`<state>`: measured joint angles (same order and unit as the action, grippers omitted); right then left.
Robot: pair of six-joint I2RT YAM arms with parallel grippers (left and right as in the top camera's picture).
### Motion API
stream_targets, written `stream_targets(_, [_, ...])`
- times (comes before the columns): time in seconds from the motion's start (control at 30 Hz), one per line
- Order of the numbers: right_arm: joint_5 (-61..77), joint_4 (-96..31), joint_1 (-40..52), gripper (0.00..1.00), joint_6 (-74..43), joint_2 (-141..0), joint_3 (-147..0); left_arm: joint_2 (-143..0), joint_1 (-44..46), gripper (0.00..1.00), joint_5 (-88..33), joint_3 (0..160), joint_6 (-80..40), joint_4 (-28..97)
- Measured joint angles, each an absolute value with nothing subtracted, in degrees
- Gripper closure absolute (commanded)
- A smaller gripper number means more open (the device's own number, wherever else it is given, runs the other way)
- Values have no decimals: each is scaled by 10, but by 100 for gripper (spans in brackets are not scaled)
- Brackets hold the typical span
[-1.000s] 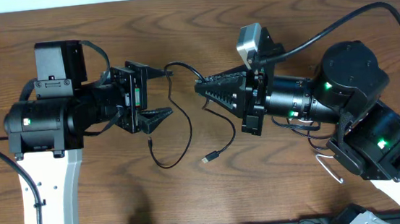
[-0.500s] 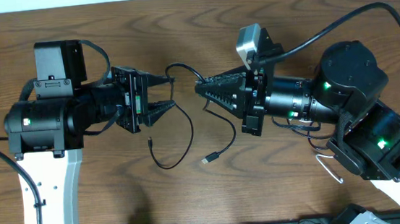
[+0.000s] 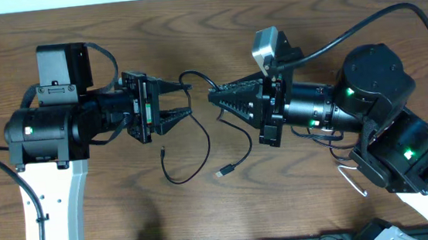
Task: Untangle cables
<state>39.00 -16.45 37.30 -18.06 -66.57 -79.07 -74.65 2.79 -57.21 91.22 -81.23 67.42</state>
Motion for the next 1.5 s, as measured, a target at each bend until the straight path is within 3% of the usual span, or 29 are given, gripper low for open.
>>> stream_targets(0.33, [390, -165, 373, 99, -181, -666, -791, -747, 28, 59, -584, 912, -812, 674])
stream_targets(0.47, [391, -165, 373, 99, -181, -666, -791, -747, 28, 69, -584, 912, -813, 674])
stream_targets(0.53, [392, -165, 373, 99, -181, -666, -791, -747, 28, 70, -585, 912, -813, 674])
stream_targets(0.73, [392, -167, 373, 99, -181, -666, -791, -747, 28, 61, -586, 912, -817, 674])
stream_targets(1.2, [400, -178, 373, 99, -181, -666, -791, -747, 28, 61, -601, 912, -827, 673])
stream_targets(1.37, [404, -182, 373, 99, -181, -666, -791, -747, 28, 47, -618, 912, -828, 673])
stream_targets(1.43, [405, -182, 373, 99, -181, -666, -791, -747, 28, 46, -622, 912, -829, 673])
stream_targets(1.5, [405, -182, 373, 99, -181, -666, -791, -747, 28, 52, -627, 912, -829, 673])
